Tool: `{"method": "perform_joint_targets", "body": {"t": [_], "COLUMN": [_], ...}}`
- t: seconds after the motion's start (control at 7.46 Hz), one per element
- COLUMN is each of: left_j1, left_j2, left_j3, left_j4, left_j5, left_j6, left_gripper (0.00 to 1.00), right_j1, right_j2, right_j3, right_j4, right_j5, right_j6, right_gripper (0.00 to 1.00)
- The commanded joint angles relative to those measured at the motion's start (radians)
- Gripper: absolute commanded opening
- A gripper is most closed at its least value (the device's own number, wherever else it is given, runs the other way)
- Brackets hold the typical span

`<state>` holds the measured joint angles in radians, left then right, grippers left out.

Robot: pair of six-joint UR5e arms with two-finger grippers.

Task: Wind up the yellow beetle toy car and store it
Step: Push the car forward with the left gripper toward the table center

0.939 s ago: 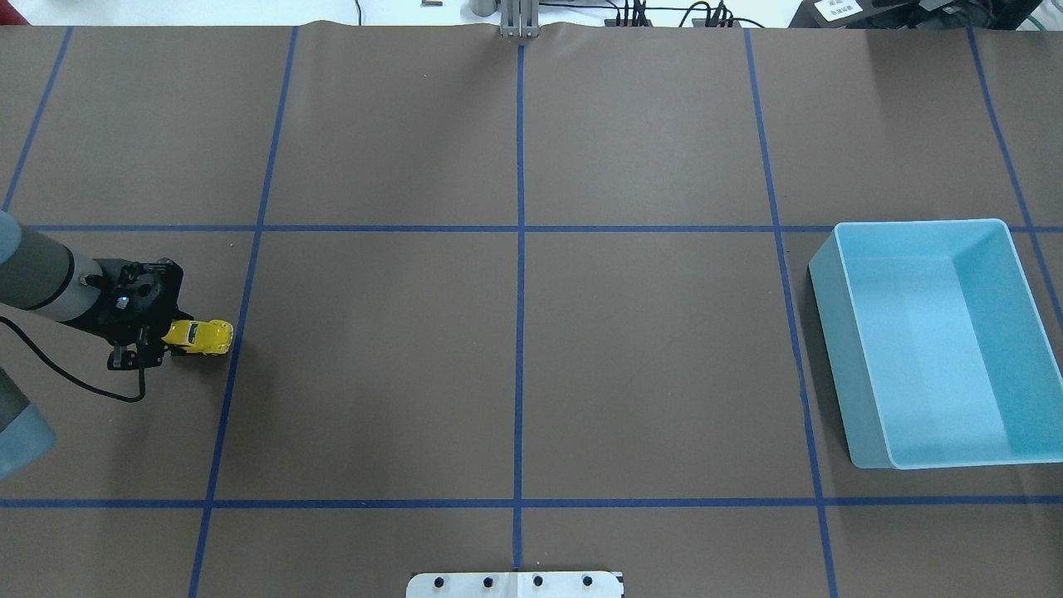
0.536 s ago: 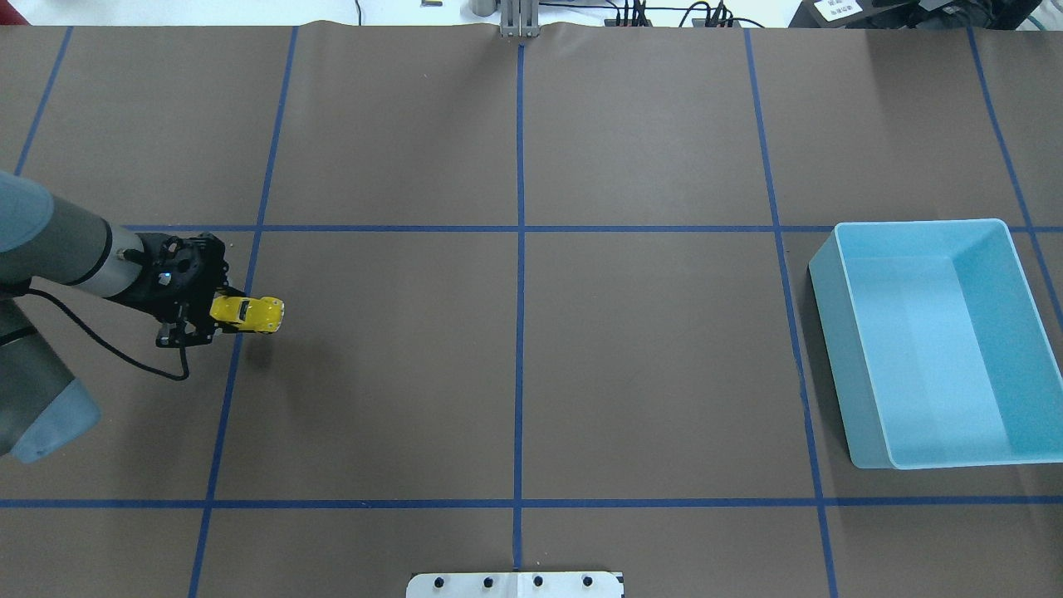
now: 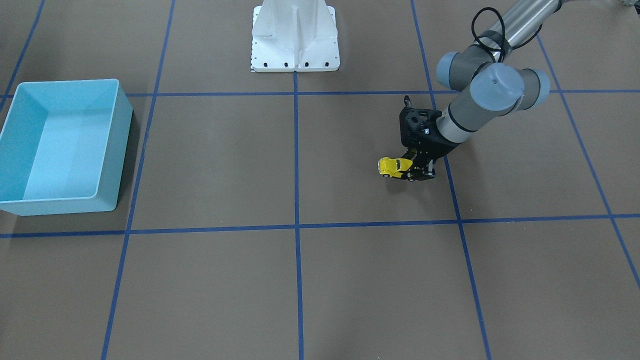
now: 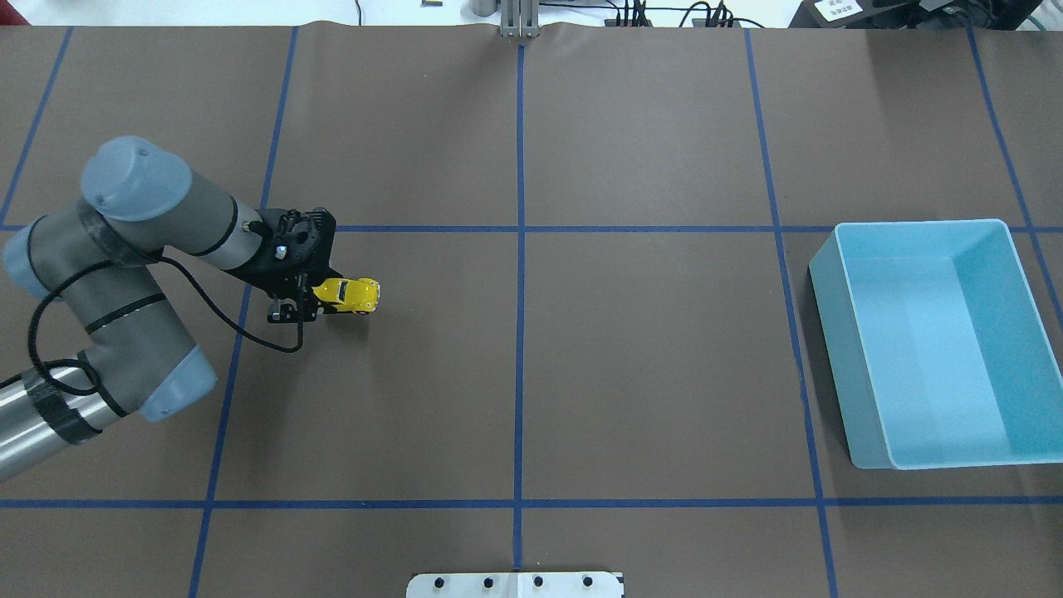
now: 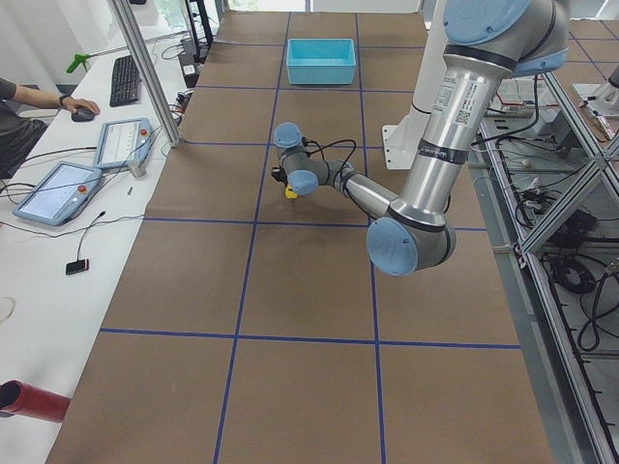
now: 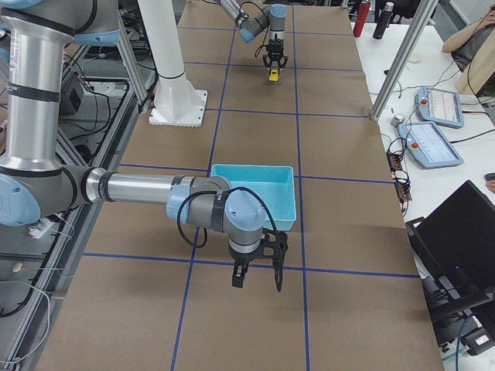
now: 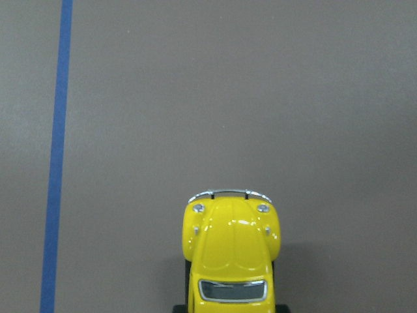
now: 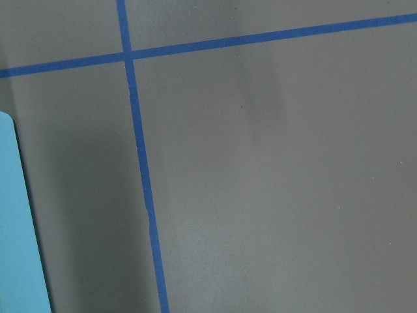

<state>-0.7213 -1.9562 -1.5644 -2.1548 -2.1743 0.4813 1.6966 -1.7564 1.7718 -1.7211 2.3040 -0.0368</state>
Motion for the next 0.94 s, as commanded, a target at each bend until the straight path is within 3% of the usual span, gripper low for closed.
{"method": "perform_joint_targets", "body": {"t": [0.0,0.8], "left_j1": [0.022,0.005], "left_j2": [-0.035,-0.012], "left_j3": [0.029,0.029], "left_j4": [0.048,0.062], "left_j5": [-0.002,-0.021], "left_j6": [0.0,0.063], "left_gripper": [0.0,0.0], "right_j1": [0.0,0.0], "right_j2": [0.0,0.0], "right_j3": [0.0,0.002], "right_j4": [0.0,0.0], "right_j5": [0.0,0.0], "right_j6": [0.0,0.0], "right_gripper": [1.0,1.0]}}
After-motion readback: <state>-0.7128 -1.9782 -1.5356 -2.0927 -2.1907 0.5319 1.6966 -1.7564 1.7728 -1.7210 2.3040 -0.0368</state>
